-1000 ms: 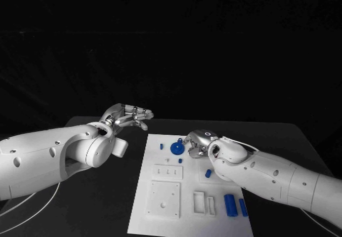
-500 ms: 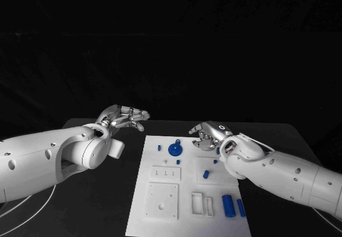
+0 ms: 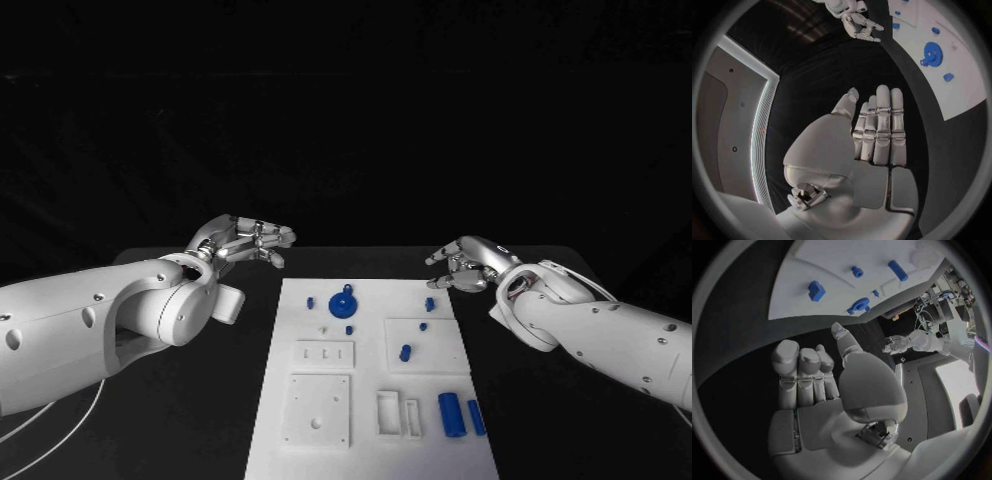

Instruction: Assemble the parts on the task board

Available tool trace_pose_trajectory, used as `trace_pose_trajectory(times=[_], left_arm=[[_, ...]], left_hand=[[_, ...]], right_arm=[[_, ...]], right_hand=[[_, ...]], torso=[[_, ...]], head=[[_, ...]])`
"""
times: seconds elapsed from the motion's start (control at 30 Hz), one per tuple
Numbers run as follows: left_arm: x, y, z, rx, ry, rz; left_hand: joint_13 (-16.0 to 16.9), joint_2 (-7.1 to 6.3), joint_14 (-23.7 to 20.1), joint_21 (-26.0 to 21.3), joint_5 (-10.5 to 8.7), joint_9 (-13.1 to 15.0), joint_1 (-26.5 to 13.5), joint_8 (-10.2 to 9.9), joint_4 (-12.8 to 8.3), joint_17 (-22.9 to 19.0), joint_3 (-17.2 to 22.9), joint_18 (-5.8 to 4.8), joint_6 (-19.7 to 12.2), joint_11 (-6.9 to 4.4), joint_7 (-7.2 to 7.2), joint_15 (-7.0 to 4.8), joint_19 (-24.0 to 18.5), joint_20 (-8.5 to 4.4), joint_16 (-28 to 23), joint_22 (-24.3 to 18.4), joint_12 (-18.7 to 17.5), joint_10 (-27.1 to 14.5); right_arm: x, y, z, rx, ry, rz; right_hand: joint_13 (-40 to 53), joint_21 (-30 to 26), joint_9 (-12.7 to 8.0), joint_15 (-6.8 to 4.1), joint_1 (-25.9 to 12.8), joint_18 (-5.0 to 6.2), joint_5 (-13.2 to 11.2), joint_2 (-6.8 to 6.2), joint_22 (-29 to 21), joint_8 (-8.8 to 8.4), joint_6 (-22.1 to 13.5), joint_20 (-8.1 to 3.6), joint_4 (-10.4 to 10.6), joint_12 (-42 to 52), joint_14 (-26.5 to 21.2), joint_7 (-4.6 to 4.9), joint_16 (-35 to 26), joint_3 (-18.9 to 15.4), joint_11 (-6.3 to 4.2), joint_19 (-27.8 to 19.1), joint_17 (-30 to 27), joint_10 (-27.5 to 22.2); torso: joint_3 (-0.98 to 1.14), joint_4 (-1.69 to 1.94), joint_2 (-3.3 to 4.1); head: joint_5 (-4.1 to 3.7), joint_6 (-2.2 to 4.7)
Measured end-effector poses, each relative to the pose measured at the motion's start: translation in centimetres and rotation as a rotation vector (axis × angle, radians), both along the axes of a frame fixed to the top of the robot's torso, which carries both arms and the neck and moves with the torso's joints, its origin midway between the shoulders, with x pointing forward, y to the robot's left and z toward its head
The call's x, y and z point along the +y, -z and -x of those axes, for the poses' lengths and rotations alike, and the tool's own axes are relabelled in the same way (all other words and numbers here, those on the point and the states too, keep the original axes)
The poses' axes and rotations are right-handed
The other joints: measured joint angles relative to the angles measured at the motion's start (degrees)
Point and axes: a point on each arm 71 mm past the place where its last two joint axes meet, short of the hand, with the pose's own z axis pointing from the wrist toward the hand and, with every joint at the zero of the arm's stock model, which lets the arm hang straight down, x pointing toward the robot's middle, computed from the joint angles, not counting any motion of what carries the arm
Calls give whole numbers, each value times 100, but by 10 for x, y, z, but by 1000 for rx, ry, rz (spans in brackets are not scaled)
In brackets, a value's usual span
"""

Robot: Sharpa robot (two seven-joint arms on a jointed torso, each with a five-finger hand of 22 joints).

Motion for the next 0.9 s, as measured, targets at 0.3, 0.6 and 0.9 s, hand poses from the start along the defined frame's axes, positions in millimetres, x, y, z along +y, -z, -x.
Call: trace_pose_trajectory(times=[0.3, 0.6, 0.9], left_arm=[[0, 4, -1, 8, 1, -1], [0, 8, -2, 14, 2, -2], [0, 10, -2, 18, 5, -2]], left_hand=[[0, 0, 0, 0, 0, 0, 0, 0, -16, 0, 16, 0, 0, 21, 0, 0, 0, 0, 0, 11, 0, -4], [0, 0, 0, 0, 0, 0, 0, 0, -72, -13, 25, 0, 0, 72, 0, 0, 0, 0, -23, 35, 0, -157], [0, 0, -21, -35, 0, 0, 0, 0, -111, -36, 31, 0, 0, 92, 0, 20, 0, 0, -85, 48, 0, -177]], right_arm=[[-22, 9, -2, 67, -9, -11], [-27, 28, -2, 128, -20, -6], [-21, 46, -2, 170, -33, -5]], right_hand=[[-24, -6, 0, 0, 71, -3, 50, 71, -1, 0, -4, -1, 1, 0, 0, 3, 0, -343, 20, 0, -22, -20], [-39, -67, -1, 20, 94, -30, 110, 48, -1, 0, -73, -1, -17, 0, -20, 9, -23, -361, 7, 0, -45, -33], [-39, -67, -1, 20, 117, -31, 110, 71, -2, 0, -74, -1, -17, 0, -20, 9, -23, -360, -1, 1, -39, -41]], torso=[[61, -63, 19], [69, -63, 24], [51, -44, 22]], head=[[-44, -3], [-96, -19], [-108, -47]])
